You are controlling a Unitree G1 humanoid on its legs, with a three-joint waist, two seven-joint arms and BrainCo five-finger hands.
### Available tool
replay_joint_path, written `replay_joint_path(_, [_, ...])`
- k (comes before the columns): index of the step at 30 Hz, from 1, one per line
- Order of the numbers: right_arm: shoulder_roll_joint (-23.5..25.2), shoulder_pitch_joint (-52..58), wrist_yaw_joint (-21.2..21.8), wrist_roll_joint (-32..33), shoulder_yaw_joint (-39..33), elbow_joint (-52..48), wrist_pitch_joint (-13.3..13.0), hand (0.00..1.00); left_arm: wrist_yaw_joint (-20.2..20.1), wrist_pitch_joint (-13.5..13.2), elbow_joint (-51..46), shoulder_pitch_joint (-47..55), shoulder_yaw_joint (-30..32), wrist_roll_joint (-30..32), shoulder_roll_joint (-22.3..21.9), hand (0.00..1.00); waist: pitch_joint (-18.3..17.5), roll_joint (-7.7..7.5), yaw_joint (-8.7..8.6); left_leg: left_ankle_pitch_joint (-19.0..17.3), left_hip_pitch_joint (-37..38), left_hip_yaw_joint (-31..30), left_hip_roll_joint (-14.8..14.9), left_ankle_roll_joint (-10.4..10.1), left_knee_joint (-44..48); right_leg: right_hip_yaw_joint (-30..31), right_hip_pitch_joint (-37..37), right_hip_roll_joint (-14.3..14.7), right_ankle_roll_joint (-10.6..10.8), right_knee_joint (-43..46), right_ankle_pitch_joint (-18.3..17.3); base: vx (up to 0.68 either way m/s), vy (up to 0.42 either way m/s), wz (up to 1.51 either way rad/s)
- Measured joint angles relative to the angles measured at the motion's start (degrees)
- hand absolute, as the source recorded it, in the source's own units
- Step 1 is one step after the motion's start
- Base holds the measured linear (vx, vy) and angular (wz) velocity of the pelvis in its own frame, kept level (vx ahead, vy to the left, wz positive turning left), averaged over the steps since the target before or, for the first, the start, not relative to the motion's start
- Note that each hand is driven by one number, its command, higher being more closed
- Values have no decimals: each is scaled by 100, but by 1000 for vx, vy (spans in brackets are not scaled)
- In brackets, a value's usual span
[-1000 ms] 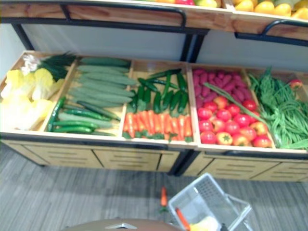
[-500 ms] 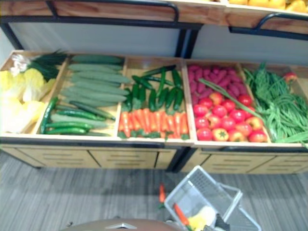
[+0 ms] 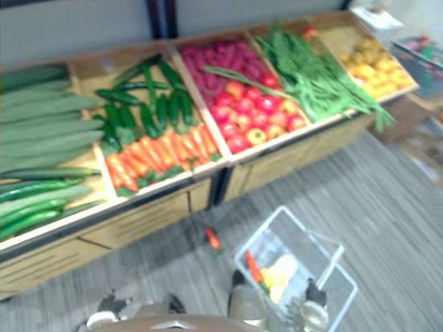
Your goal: Pick vegetable in the basket
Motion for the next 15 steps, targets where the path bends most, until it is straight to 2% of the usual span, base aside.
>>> replay_joint_path(2, [-20,96,-12,-1,2,-3,-61,100,-2,0,-5,100,-113,68,-10,0,-12,-15,34,20,176,393,-8,-16,-100,-186,249,-246,-70,990,-49,-90,77,-103])
replay_joint_path(3, [-21,96,-11,-9,16,-5,-69,100,-10,7,-2,163,-124,81,-12,0,-34,-37,44,30,238,667,-7,-17,-106,-207,451,-392,-34,1232,-25,-119,-8,-142])
replay_joint_path(5, [-39,95,-11,-27,95,13,-63,100,-67,16,-27,183,-141,87,-6,0,-185,-79,47,32,77,1077,101,-18,42,-172,603,-563,119,1282,84,-76,-114,-128])
replay_joint_path(6, [-44,92,-6,-91,129,13,-57,100,-107,16,-39,183,-140,88,13,0,-317,-106,65,18,-104,1329,262,-19,237,-126,644,-594,239,1047,284,-67,-163,-110])
replay_joint_path(7, [-35,83,2,-118,168,17,-49,100,-111,19,-50,183,-137,90,37,0,-361,-174,85,-9,-157,1450,368,8,383,-122,730,-593,233,727,564,-69,-267,-144])
replay_joint_path(8, [-30,60,21,-130,255,77,-40,100,-112,45,-71,165,-88,95,27,0,-411,-140,129,-133,-290,1600,697,105,809,-216,870,-410,351,57,449,-68,-346,-161])
replay_joint_path(9, [-120,52,15,-131,357,142,-37,100,-112,45,-92,156,-88,121,-33,0,-536,34,220,-89,-375,1632,974,128,1023,-437,916,-230,374,-493,348,-75,-477,-208])
replay_joint_path(10, [-268,-14,16,-132,555,227,-12,100,-111,43,-114,201,-93,204,-93,0,-595,59,218,-42,-333,1705,1143,131,1140,-784,898,-311,528,-640,33,-63,-427,-166])
replay_joint_path(11, [-286,-20,16,-134,617,227,-3,100,-111,46,-110,197,-94,209,-88,0,-599,55,216,-43,-314,1735,1163,129,1188,-895,876,-353,588,-688,-64,11,-518,-161])
replay_joint_path(12, [-309,-41,11,-137,816,233,44,100,-103,57,-73,213,-82,213,-58,0,-639,31,203,-40,-178,2065,1381,132,1646,-1337,1105,-366,657,-1078,-368,30,-331,-111])
replay_joint_path(13, [-293,-23,9,-142,851,232,65,100,-96,57,-67,205,-68,211,-23,0,-624,53,211,-23,-162,2082,1662,199,2163,-1378,1243,-238,608,-1301,-396,86,-371,-137])
replay_joint_path(14, [-252,18,-30,-154,856,231,122,100,-105,36,-89,183,6,211,33,0,-508,54,233,-223,-396,1914,2318,228,3556,-1208,1570,-45,462,-1645,-515,20,-129,-59])
replay_joint_path(15, [-283,30,-53,-154,839,230,160,100,-93,41,-102,66,70,228,44,0,-516,12,149,-680,-759,1724,1978,-36,3622,-1217,1620,-301,472,-1634,-646,20,-49,-16])
